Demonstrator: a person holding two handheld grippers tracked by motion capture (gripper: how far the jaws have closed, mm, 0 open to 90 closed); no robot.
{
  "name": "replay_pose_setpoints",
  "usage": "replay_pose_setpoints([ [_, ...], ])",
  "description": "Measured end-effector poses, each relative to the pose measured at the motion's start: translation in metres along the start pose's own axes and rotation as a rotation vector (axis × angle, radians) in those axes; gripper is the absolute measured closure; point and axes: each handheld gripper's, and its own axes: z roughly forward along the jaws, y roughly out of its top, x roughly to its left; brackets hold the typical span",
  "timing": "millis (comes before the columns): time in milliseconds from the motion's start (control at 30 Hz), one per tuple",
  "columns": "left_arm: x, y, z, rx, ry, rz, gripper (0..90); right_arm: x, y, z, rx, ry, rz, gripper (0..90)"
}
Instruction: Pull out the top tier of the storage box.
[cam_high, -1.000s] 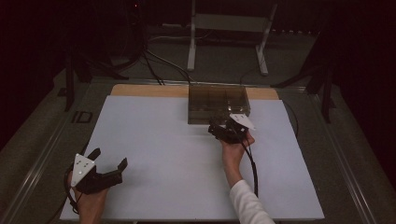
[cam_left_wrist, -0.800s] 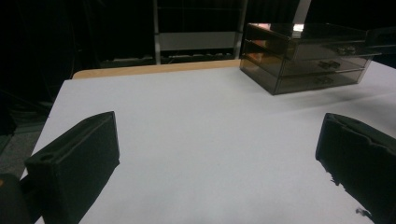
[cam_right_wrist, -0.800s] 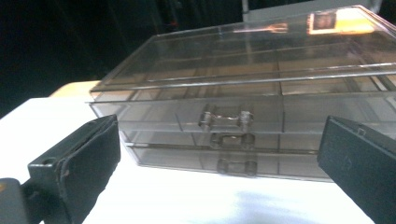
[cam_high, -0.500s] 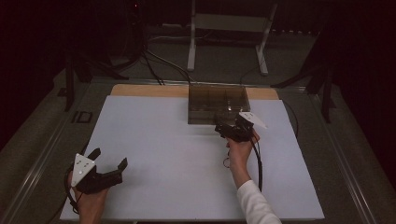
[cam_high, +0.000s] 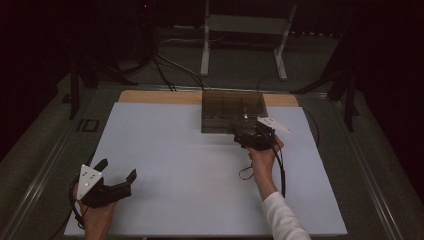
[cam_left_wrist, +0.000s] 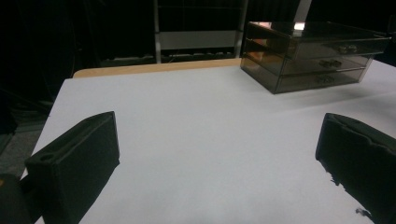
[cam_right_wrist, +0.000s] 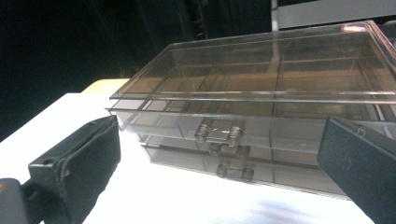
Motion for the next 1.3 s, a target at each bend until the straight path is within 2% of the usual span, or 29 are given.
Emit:
replay_pose_setpoints([
  [233,0.001,0.000,0.000,0.000,0.001,-0.003,1.1,-0.003,0.005,0.002,0.064,0.014,-0.028,0.0],
  [367,0.001,0.000,0.000,0.004,0.001,-0.003,1.1,-0.003,0.008,0.002,0.099,0.024,-0.070,0.0],
  [433,0.001,0.000,0.000,0.003,0.002,-0.005,1.1,-0.005,0.008,0.003,0.117,0.033,-0.075,0.0],
  [567,0.002,0.000,0.000,0.003,0.005,-0.007,1.1,-0.007,0.006,0.007,0.173,0.042,-0.111,0.0],
  [900,0.002,-0.001,0.000,0.004,0.007,-0.008,1.1,-0.007,0.007,0.010,0.251,0.064,-0.183,0.0],
  [1300,0.003,-0.001,0.000,0.003,0.007,-0.010,1.1,-0.010,0.020,0.016,0.351,0.078,-0.256,0.0],
])
